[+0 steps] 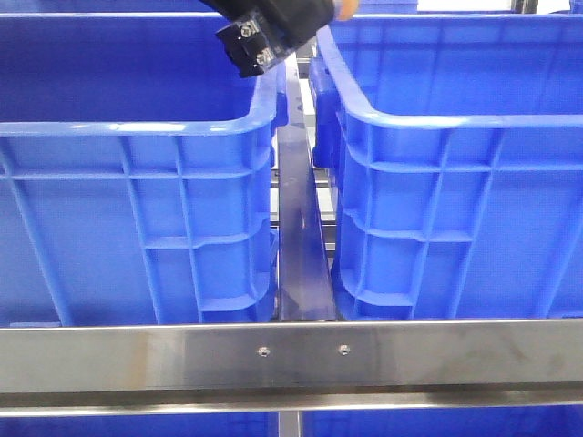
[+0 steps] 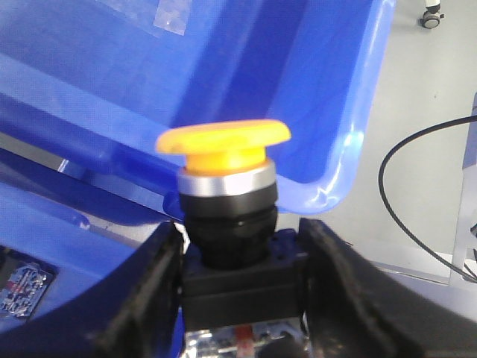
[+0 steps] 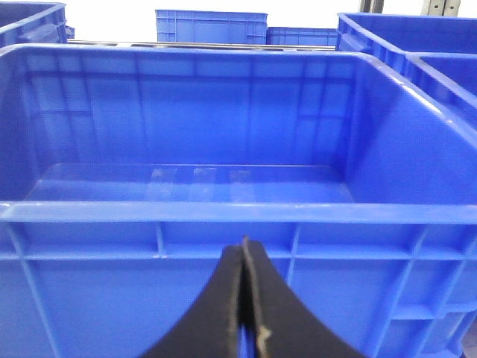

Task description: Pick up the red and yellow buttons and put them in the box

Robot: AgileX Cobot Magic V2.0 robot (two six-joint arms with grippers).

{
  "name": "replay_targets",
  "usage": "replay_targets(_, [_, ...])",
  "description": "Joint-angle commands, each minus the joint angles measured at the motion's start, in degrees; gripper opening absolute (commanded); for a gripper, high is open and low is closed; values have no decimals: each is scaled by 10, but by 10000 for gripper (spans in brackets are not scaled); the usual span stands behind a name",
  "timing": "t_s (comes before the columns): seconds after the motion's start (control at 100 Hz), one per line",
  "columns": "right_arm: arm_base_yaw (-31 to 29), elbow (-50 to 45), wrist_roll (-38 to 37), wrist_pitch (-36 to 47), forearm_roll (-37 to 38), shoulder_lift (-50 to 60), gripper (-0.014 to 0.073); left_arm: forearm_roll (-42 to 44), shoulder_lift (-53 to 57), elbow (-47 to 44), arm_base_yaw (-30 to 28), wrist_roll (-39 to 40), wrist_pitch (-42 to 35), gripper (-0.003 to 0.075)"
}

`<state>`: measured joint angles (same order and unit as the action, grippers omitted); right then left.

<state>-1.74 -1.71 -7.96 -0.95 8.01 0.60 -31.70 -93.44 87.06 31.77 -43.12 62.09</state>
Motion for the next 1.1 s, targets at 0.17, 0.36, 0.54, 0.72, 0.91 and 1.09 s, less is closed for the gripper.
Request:
replay_targets(0.17, [0, 11, 0, 55, 3, 13, -41, -33, 29, 18, 5, 0, -12, 204])
replay_targets(0.36, [1, 44, -1, 10, 2, 13, -37, -33, 29, 18, 5, 0, -12, 204])
replay_targets(0.54, [1, 123, -1, -107, 2, -14, -38, -33, 29, 18, 5, 0, -12, 196])
replay_targets(0.72, [1, 196, -1, -188, 2, -83, -39, -33, 29, 18, 5, 0, -12, 188])
replay_targets(0.91, [1, 265, -1, -242, -4, -180, -38, -33, 29, 18, 5, 0, -12, 188])
replay_targets(1.09, [1, 318, -1, -284, -4, -261, -33, -33, 29, 18, 5, 0, -12, 188])
